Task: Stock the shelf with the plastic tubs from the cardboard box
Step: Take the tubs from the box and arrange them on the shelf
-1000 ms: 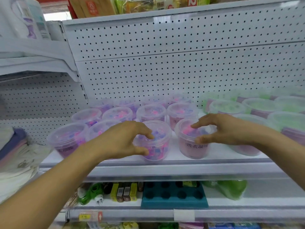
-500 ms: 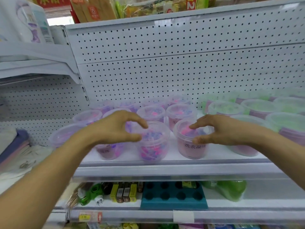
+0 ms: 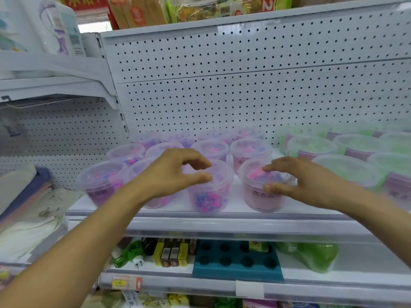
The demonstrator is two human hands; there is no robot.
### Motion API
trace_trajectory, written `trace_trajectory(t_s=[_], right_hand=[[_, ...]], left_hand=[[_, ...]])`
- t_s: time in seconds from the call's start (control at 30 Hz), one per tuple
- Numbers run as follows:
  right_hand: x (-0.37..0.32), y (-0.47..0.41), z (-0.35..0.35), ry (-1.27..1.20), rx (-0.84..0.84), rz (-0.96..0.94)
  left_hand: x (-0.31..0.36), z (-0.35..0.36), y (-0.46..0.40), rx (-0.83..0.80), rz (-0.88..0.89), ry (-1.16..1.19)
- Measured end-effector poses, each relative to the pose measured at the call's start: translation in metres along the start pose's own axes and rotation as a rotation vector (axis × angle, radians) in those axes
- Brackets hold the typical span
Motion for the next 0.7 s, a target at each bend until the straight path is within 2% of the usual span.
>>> trace_trajectory(t_s=[0.07, 0.13, 0.2, 0.3, 0.43, 0.53, 0.6, 0.7], right_hand=[[0.001, 0.005, 0.006, -0.005, 0.048, -0.019], [0.0, 0.008, 0.01, 0.02, 0.095, -0.045], [-0.003, 0.008, 0.012, 0.086, 0.138, -0.083], [-0.011, 0.005, 0.012, 0.163, 0.134, -0.114], [-0.021, 0.001, 0.01, 0.227, 0.091, -0.144], [-0.021, 0.003, 0.01, 0.21, 0.04, -0.131], [-0.022, 0.002, 0.008, 0.23, 0.043, -0.127], [-0.023, 0.001, 0.008, 0.258, 0.041, -0.125]], left_hand=[[-0.018, -0.002, 0.004, -0.087, -0.019, -0.173], [-0.026, 0.0, 0.007, -0.044, 0.04, -0.307], [-0.016, 0.006, 0.01, 0.059, 0.153, -0.345], [0.005, 0.017, 0.014, 0.124, 0.273, -0.378], [-0.006, 0.019, 0.011, 0.025, 0.244, -0.376], [-0.021, 0.008, 0.011, 0.085, 0.202, -0.421], [-0.011, 0.006, 0.016, 0.173, 0.298, -0.484], [0.008, 0.016, 0.018, 0.193, 0.417, -0.516]])
Point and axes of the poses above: each hand's wrist, its own y-axis away from the middle knuckle, its own z-axis out of the palm, x = y × z, the point moved 6 cm from there along -y, towards the middle knuckle, and after that the axes turned 12 degrees about -z, right-handed, at the moved point
